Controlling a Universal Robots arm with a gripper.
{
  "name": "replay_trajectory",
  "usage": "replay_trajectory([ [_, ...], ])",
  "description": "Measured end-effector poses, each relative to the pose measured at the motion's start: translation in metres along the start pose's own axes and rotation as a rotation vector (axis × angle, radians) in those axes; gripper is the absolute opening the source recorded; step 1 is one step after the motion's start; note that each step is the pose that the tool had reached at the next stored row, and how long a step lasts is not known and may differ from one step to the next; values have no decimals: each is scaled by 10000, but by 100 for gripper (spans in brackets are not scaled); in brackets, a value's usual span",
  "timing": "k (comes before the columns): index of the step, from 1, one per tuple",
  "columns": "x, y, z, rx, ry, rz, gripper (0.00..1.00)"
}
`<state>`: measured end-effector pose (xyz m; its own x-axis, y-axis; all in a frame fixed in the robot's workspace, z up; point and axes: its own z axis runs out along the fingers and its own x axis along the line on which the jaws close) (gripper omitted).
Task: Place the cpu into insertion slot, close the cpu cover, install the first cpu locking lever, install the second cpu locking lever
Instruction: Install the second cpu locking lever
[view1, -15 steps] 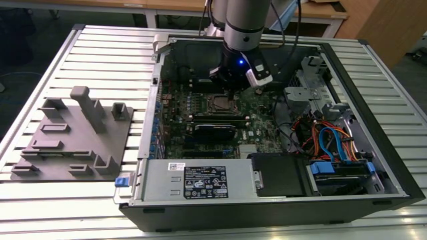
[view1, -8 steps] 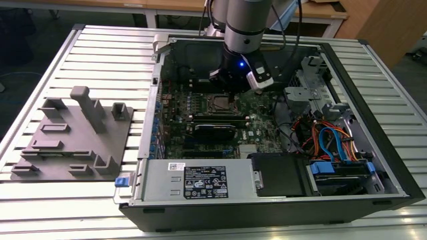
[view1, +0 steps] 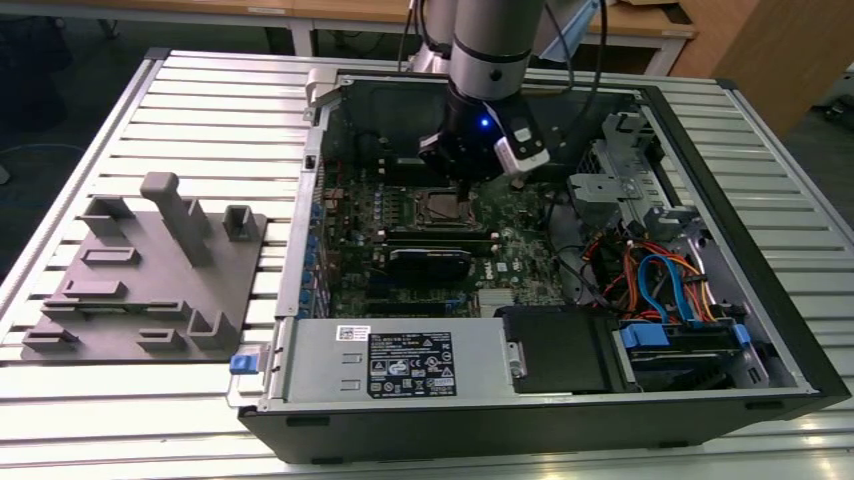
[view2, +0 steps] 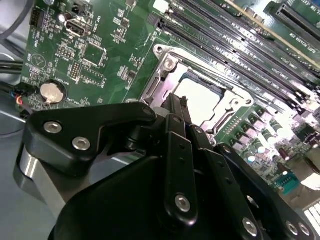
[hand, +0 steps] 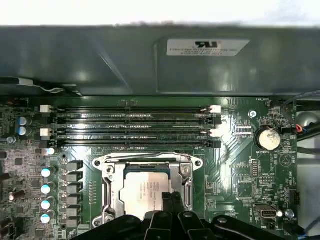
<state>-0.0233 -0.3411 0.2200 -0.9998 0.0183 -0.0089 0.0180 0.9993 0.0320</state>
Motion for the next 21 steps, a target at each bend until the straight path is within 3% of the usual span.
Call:
replay_trajectory([
  [5, -1, -6, -32, -2, -1, -2, 10],
  [11, -3, -113, -35, -1, 1, 0, 10],
  [21, -3, -122, -36, 0, 1, -12, 10],
])
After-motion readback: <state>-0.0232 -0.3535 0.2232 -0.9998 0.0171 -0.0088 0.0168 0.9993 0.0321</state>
